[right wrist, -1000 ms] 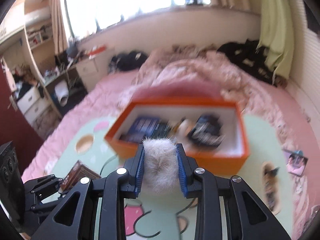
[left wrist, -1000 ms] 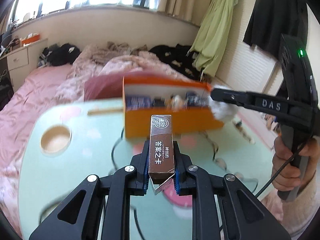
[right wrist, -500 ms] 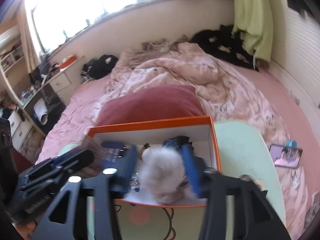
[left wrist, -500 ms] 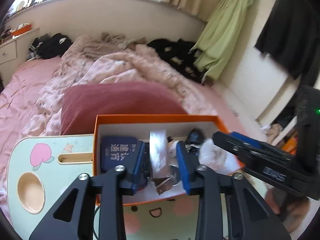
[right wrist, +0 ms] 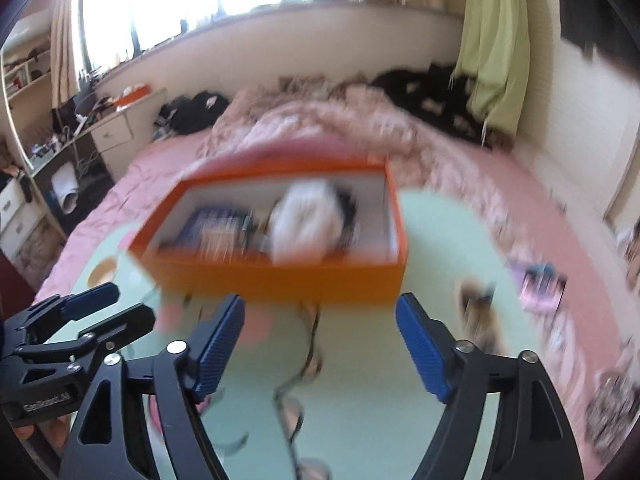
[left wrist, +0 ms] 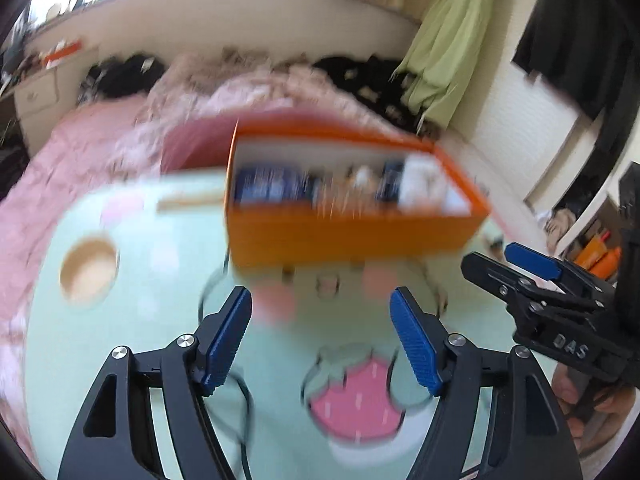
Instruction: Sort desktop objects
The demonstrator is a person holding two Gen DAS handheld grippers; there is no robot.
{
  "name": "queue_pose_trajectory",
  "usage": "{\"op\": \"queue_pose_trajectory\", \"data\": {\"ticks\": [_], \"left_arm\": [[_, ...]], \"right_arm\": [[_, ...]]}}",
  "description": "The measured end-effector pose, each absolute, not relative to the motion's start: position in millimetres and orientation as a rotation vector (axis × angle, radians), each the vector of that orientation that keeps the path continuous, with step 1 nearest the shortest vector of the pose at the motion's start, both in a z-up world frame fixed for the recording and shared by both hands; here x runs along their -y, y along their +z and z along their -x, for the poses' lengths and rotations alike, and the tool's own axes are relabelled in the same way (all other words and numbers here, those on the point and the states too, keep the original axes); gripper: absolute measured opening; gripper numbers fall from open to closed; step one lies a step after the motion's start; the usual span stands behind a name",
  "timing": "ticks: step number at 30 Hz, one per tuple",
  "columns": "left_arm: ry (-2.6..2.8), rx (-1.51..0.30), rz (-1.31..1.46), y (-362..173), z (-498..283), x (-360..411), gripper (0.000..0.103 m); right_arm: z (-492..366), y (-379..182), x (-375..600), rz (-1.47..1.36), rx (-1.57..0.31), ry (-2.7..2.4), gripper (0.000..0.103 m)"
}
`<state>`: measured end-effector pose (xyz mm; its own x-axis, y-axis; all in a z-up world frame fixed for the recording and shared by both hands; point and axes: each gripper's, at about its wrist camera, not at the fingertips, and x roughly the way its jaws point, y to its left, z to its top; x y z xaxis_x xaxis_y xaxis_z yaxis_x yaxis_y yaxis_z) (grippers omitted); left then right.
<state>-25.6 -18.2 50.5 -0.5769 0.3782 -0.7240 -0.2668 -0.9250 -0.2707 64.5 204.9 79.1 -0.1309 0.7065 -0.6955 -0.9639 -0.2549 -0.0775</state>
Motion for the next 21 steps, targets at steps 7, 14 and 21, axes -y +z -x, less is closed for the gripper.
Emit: {"op": "queue_pose_trajectory", "data": {"ticks": [7,14,21], "left_arm": [[2.542,0.036,1.325,19.8,-1.8,8.1,0.074],[2.574,-0.049,1.300,7.9,-1.5,0.9,0.103],[2.576,-0.049,1.278,6.7,-0.3,2.4,0.103]], "right_arm": [[-73.6,34.6,-172.5,0.883,-0.403,1.656,0.083],[-82.5,28.4,-169.8,0.839,-0.374,1.675,0.103],[-80.3,28.9,-169.4,0.841,-0.371,1.675,0.103]]}}
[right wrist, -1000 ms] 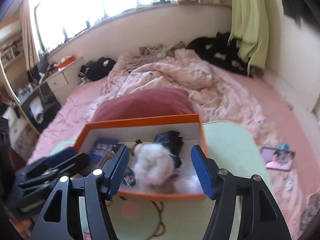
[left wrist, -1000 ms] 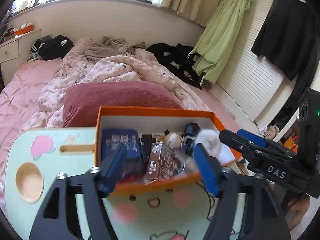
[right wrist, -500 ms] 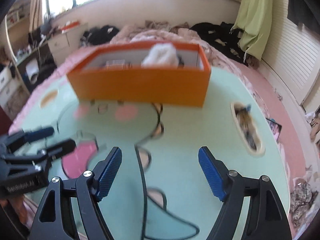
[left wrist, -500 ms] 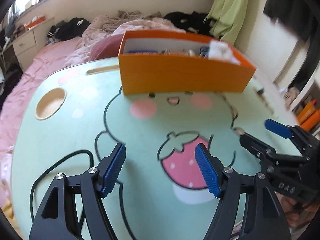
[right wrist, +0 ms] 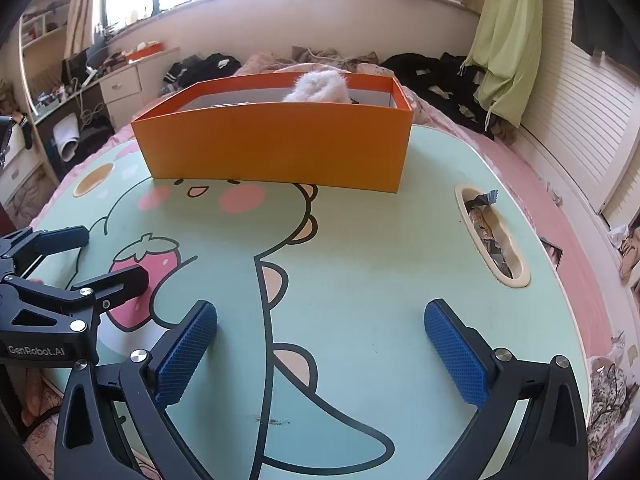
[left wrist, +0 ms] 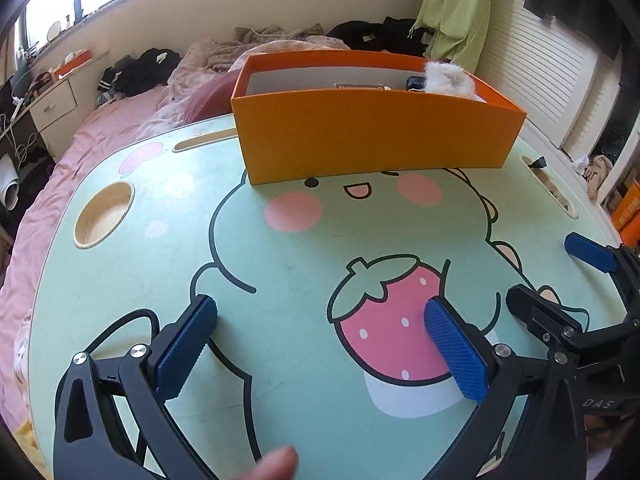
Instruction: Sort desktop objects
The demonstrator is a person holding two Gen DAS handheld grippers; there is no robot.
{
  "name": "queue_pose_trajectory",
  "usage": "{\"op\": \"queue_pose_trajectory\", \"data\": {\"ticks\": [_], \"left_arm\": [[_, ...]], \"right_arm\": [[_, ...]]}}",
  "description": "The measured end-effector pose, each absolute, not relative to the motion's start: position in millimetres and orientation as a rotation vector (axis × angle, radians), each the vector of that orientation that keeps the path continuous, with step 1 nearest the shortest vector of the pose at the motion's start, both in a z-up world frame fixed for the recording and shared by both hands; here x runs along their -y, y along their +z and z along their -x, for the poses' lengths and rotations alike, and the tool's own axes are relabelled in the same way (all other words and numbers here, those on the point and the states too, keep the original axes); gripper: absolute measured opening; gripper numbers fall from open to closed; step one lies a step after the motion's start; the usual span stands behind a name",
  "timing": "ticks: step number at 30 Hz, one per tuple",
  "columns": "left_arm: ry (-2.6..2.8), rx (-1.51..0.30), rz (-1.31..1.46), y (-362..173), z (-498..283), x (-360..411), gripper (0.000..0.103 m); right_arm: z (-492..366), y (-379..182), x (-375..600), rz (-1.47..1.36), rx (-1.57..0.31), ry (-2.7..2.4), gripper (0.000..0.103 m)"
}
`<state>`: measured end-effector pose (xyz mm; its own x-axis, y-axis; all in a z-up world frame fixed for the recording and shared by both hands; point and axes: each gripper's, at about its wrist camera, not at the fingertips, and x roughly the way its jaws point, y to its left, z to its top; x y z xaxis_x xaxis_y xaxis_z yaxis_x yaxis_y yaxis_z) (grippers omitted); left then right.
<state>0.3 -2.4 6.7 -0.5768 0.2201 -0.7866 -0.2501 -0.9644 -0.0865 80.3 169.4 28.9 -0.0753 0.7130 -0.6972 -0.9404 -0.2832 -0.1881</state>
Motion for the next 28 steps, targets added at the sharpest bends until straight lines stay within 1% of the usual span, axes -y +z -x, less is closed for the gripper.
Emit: {"op": "queue_pose_trajectory", "data": {"ticks": [28], "left_arm": [[2.563,-0.054,1.262,7.5,5.4,0.7,0.103]], "right_arm": [[-78.6,30.0,-168.9,0.840,-0.368,1.676,0.103]]}}
